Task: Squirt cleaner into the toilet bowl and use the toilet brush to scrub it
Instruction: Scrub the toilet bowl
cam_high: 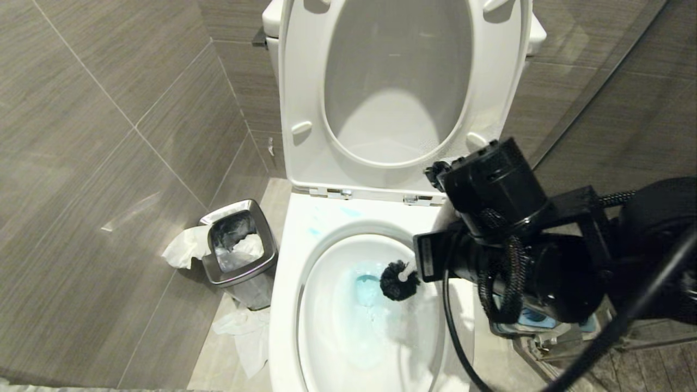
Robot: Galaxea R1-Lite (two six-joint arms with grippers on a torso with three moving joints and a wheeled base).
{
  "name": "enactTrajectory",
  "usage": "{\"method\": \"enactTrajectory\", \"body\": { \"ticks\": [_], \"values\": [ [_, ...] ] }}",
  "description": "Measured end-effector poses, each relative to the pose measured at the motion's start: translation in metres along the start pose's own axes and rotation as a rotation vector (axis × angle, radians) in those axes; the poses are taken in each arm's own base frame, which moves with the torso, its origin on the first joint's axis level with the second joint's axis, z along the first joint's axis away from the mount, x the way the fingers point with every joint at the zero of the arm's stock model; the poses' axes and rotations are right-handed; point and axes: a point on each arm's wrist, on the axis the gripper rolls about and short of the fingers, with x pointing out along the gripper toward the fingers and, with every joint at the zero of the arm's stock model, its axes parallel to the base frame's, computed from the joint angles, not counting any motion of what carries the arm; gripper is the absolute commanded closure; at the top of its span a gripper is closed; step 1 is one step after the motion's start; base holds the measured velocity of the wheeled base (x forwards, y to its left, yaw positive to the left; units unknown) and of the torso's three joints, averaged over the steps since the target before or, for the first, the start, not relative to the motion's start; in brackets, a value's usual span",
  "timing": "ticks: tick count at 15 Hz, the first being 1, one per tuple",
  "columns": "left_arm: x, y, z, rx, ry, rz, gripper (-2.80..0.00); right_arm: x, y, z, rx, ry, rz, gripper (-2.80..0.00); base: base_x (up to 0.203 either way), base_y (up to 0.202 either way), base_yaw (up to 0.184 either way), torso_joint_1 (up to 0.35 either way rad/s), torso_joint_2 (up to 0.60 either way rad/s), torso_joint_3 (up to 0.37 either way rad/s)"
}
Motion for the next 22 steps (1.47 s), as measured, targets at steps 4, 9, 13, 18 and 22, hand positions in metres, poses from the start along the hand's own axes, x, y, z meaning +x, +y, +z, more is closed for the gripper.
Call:
{"method": "enactTrajectory", "body": {
  "ticks": [4,9,13,18,22],
  "values": [
    [0.000,0.000,0.000,0.000,0.000,0.001,0.00,0.034,0.033,0.016,-0.022,-0.028,0.012,0.00,0.000,0.000,0.000,0.000,0.00,0.000],
    [0.000,0.000,0.000,0.000,0.000,0.001,0.00,0.052,0.080,0.017,-0.073,-0.050,0.076,0.00,0.000,0.000,0.000,0.000,0.00,0.000],
    [0.000,0.000,0.000,0.000,0.000,0.000,0.00,0.033,0.108,-0.008,-0.141,-0.017,0.139,0.00,0.000,0.000,0.000,0.000,0.00,0.000],
    [0.000,0.000,0.000,0.000,0.000,0.000,0.00,-0.015,0.090,-0.041,-0.240,0.041,0.183,0.00,0.000,0.000,0.000,0.000,0.00,0.000],
    [0.000,0.000,0.000,0.000,0.000,0.000,0.00,-0.038,0.049,-0.061,-0.262,0.085,0.158,0.00,0.000,0.000,0.000,0.000,0.00,0.000]
  ]
}}
